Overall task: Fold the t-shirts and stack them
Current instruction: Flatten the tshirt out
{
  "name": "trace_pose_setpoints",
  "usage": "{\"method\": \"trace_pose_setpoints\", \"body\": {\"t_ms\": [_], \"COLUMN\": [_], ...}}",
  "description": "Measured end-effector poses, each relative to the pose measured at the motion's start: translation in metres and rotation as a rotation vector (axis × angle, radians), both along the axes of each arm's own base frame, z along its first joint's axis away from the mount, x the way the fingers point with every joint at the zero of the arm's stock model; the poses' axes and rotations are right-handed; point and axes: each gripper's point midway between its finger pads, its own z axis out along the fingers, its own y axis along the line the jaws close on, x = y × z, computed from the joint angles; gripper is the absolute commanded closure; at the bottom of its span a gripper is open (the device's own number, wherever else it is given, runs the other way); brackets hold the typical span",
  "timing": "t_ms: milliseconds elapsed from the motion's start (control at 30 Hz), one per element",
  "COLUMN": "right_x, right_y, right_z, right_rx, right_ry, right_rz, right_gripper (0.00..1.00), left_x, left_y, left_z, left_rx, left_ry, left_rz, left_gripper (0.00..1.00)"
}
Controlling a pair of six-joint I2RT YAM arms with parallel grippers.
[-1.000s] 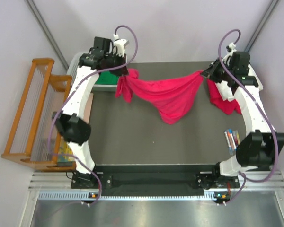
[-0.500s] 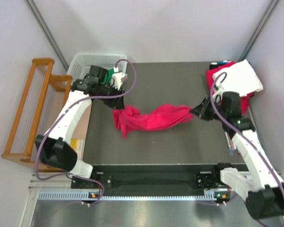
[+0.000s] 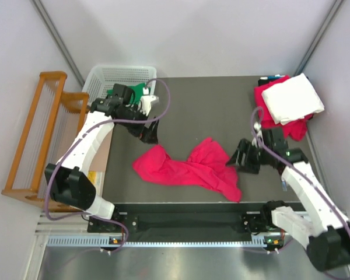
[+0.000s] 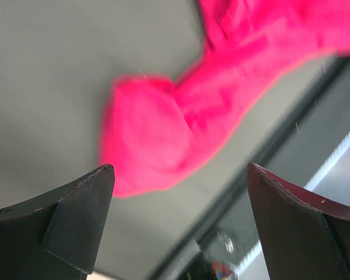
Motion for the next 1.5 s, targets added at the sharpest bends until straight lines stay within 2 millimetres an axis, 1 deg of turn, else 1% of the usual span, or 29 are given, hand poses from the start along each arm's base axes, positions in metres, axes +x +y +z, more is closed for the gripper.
{"method": "trace_pose_setpoints", "body": {"t_ms": [100, 133, 200, 233, 267, 300, 367, 433, 567, 733, 800, 933, 1033, 1133, 1233, 1367, 1467, 1500], "right_x": [0.048, 0.067, 0.099, 0.113, 0.123, 0.133, 0.143, 0.146, 0.144, 0.155, 0.163, 0.177, 0.185, 0.189, 0.194, 0.196, 0.196, 0.196], "right_y": [0.009, 0.011, 0.014, 0.014, 0.014, 0.014, 0.012, 0.008, 0.001, 0.003, 0.006, 0.012, 0.016, 0.019, 0.026, 0.030, 0.032, 0.032], "right_z": [0.040, 0.051, 0.065, 0.065, 0.062, 0.053, 0.033, 0.007, -0.031, -0.052, -0.058, -0.069, -0.078, -0.089, -0.090, -0.089, -0.089, -0.089], "right_rx": [0.002, -0.003, -0.019, -0.030, -0.042, -0.059, -0.092, -0.130, -0.182, -0.192, -0.189, -0.173, -0.163, -0.156, -0.119, -0.095, -0.086, -0.082], "right_ry": [-0.084, -0.130, -0.204, -0.228, -0.237, -0.236, -0.210, -0.167, -0.099, -0.076, -0.069, -0.064, -0.055, -0.033, -0.041, -0.042, -0.043, -0.042], "right_rz": [0.010, 0.011, 0.004, 0.000, -0.003, -0.006, -0.012, -0.015, -0.013, -0.012, -0.008, 0.004, 0.012, 0.019, 0.025, 0.027, 0.029, 0.030], "right_gripper": [0.43, 0.44, 0.47, 0.48, 0.48, 0.48, 0.49, 0.49, 0.50, 0.51, 0.54, 0.55, 0.55, 0.56, 0.57, 0.60, 0.62, 0.64], "left_x": [0.034, 0.045, 0.066, 0.074, 0.079, 0.082, 0.085, 0.083, 0.072, 0.066, 0.065, 0.064, 0.064, 0.062, 0.055, 0.047, 0.043, 0.041], "left_y": [-0.006, -0.008, -0.013, -0.015, -0.015, -0.015, -0.014, -0.012, -0.005, -0.002, -0.001, 0.001, 0.005, 0.007, 0.008, 0.007, 0.006, 0.005], "left_z": [0.006, 0.005, -0.003, -0.012, -0.019, -0.031, -0.047, -0.059, -0.075, -0.084, -0.084, -0.082, -0.082, -0.086, -0.093, -0.107, -0.122, -0.128], "left_rx": [-0.010, -0.013, -0.016, -0.015, -0.010, 0.002, 0.023, 0.037, 0.063, 0.077, 0.079, 0.079, 0.081, 0.083, 0.081, 0.083, 0.089, 0.090], "left_ry": [-0.061, -0.074, -0.077, -0.064, -0.049, -0.020, 0.023, 0.051, 0.091, 0.117, 0.117, 0.112, 0.109, 0.121, 0.149, 0.201, 0.257, 0.279], "left_rz": [0.052, 0.071, 0.103, 0.117, 0.126, 0.138, 0.154, 0.164, 0.177, 0.180, 0.182, 0.190, 0.202, 0.212, 0.216, 0.216, 0.217, 0.218], "left_gripper": [0.01, 0.01, 0.01, 0.01, 0.01, 0.01, 0.01, 0.01, 0.02, 0.02, 0.02, 0.02, 0.03, 0.04, 0.05, 0.07, 0.11, 0.17]}}
